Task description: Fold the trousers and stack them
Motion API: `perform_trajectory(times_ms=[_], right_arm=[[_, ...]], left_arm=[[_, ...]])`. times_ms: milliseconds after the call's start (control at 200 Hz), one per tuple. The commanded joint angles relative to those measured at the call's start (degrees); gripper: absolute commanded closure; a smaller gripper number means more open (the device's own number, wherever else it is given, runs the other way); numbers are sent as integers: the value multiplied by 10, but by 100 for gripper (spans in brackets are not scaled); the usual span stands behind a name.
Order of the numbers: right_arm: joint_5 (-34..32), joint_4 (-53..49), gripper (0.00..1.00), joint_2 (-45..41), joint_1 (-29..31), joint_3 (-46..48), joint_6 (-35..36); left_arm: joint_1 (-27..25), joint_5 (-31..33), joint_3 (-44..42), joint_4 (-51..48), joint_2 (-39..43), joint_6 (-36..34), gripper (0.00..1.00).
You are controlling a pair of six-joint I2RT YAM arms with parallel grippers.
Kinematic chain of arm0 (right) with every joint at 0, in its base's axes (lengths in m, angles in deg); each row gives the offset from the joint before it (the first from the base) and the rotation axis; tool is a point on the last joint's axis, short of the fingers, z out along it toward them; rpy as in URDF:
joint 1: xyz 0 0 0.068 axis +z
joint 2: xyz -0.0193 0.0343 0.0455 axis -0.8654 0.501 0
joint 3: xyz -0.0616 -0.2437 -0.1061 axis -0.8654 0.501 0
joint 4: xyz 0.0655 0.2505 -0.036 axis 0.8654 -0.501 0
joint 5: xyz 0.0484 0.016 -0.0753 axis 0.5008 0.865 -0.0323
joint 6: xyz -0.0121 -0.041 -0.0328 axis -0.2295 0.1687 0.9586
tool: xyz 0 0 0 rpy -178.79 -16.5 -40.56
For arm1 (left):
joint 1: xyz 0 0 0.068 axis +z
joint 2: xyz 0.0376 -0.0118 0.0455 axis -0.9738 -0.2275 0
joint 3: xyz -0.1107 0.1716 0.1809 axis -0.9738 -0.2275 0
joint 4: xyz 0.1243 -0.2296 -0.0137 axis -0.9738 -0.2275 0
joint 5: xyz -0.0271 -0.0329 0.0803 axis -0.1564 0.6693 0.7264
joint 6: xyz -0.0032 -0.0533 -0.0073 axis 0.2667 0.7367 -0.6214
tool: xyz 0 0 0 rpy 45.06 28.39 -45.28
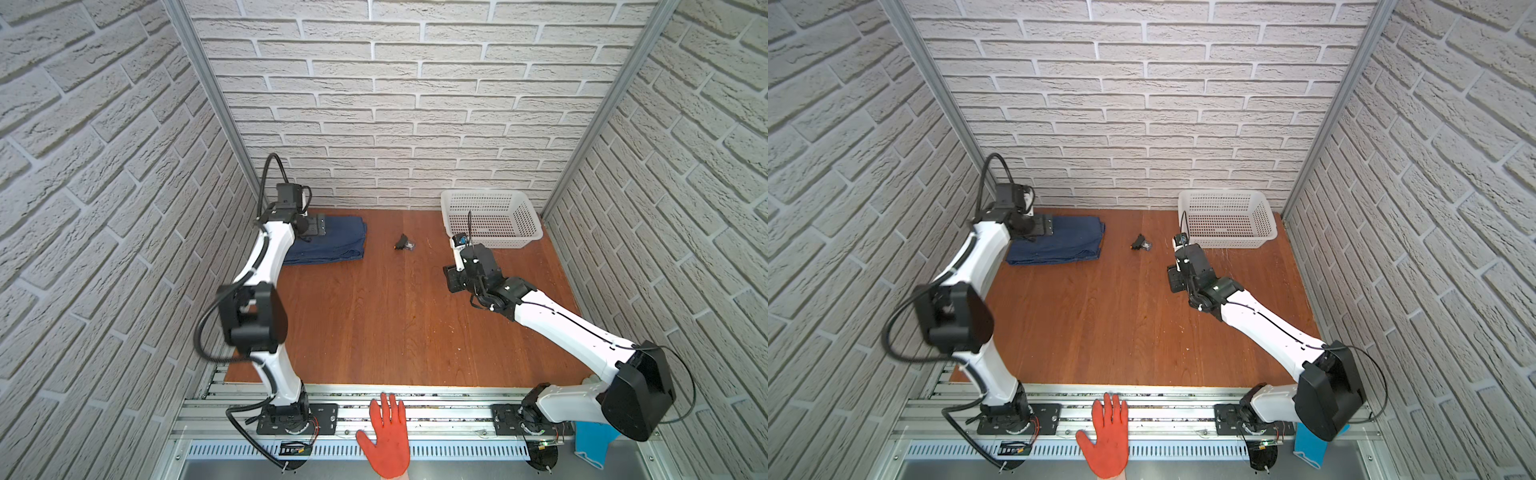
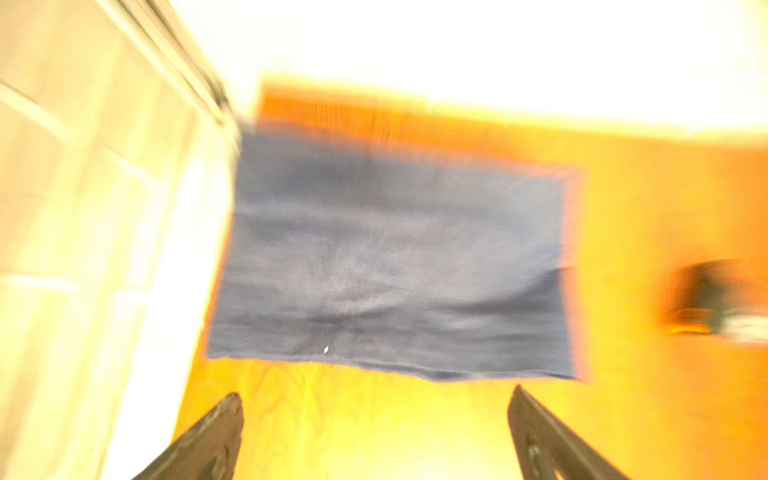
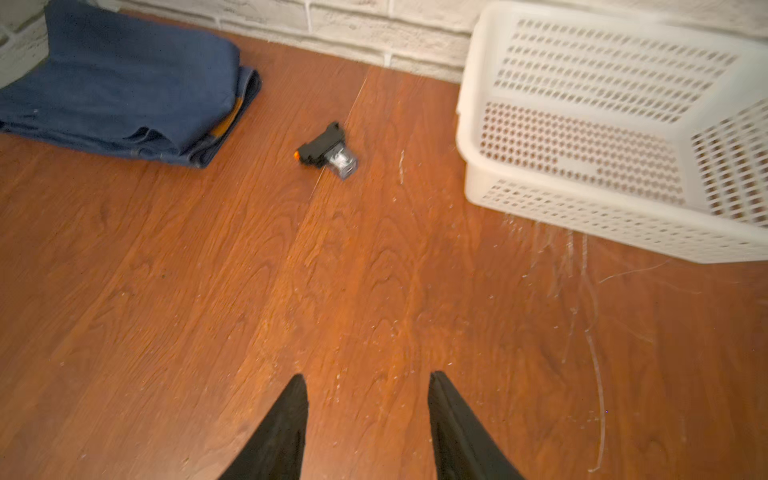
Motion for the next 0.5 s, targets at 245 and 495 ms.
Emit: perform_trajectory(times_ms=[245, 495], right_arm=[[-166, 260, 43, -168, -87, 244, 79], [-141, 325, 38, -200, -167, 361, 59]], left_arm=[[-11, 148, -518, 371, 361, 96, 2], [-34, 277, -673, 478, 412, 100, 2]])
